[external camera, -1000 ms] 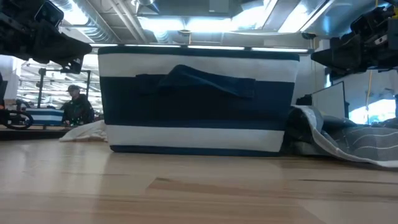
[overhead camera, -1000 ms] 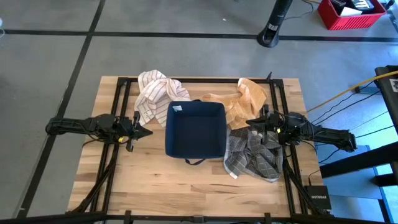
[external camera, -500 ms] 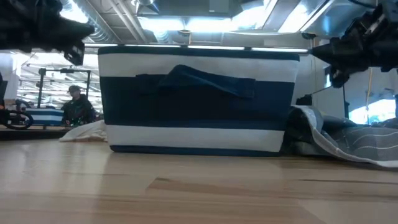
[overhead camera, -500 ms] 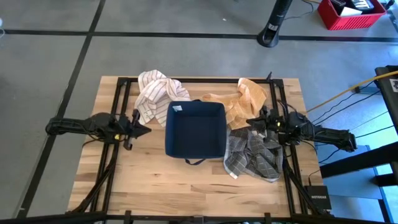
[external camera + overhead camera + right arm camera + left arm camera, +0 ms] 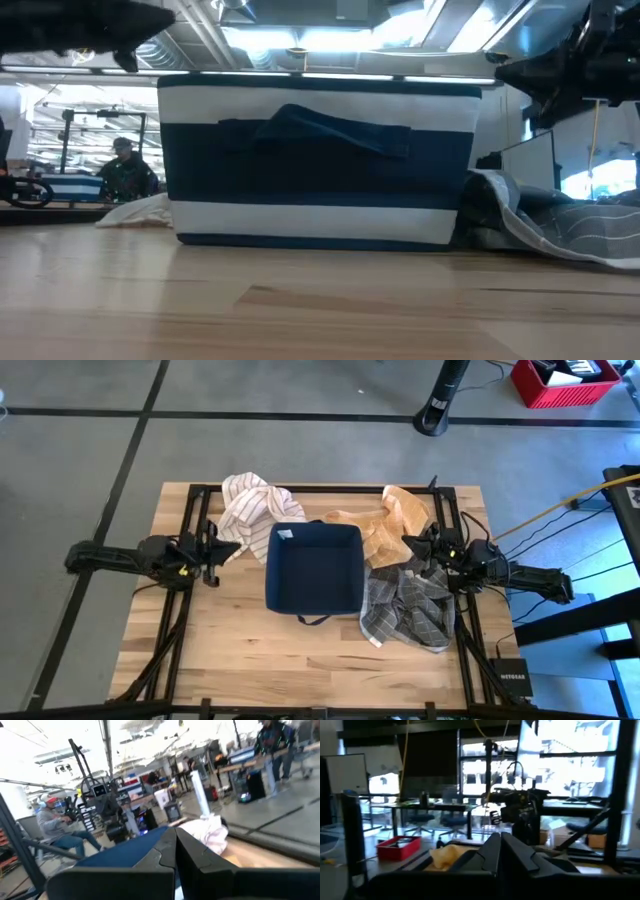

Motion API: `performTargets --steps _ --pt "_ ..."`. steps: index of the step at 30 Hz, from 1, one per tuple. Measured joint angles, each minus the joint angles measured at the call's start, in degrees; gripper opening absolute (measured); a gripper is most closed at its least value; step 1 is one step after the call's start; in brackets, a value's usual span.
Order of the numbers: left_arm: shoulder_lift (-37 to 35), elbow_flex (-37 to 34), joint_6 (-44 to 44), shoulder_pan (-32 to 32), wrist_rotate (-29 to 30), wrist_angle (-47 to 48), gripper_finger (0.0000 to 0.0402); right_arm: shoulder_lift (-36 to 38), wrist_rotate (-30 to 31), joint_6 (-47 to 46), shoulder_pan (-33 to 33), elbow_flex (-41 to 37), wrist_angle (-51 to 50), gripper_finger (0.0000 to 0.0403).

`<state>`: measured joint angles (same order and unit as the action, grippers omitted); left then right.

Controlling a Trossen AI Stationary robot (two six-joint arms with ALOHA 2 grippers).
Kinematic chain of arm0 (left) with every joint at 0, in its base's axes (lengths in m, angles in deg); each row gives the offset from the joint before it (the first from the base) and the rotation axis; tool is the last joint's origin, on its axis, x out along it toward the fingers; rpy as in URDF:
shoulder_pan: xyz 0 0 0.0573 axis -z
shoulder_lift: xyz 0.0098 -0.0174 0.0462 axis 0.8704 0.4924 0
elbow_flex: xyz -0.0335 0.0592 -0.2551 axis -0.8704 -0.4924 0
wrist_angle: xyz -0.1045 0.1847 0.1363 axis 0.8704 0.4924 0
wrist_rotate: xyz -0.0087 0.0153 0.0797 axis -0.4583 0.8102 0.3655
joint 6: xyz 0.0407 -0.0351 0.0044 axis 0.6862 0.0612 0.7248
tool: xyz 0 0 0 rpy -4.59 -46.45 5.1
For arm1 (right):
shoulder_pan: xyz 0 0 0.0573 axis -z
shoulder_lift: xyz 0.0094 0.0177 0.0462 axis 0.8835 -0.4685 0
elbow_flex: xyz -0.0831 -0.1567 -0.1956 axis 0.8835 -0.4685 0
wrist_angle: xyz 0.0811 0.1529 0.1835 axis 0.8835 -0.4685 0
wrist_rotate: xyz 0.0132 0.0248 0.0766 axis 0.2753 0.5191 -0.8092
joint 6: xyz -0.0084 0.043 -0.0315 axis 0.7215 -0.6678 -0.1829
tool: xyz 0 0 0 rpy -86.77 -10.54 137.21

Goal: Fold towel
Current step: Move the laundry organizer

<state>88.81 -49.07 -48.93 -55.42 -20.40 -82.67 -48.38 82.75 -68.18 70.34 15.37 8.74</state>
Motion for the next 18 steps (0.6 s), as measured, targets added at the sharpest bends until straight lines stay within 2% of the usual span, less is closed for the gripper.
performTargets --steps 4,7,10,13,15,18 --pt "11.9 9.4 -2.4 0.0 1.6 9.0 0.0005 0.0 2.2 1.5 0.0 0.0 1.5 0.0008" --pt "21.9 18.8 -4.8 0.0 2.9 20.9 0.0005 0.0 2.4 2.3 0.0 0.0 1.3 0.0008" --pt "32.0 30.5 -0.5 -1.0 5.2 34.2 0.0005 0.0 2.4 3.7 0.0 0.0 1.6 0.0008" --pt "40.4 40.2 -0.8 -3.6 6.4 43.8 0.0005 -0.1 3.7 5.6 0.0 0.5 1.9 0.0008" --pt "44.6 43.5 -4.3 -5.2 6.4 50.1 0.0005 -1.4 4.1 6.8 0.0 1.8 1.7 0.0008" --pt "47.9 44.2 -8.6 -7.0 6.3 56.7 0.0006 -5.5 5.2 8.8 0.0 4.2 1.9 0.0008"
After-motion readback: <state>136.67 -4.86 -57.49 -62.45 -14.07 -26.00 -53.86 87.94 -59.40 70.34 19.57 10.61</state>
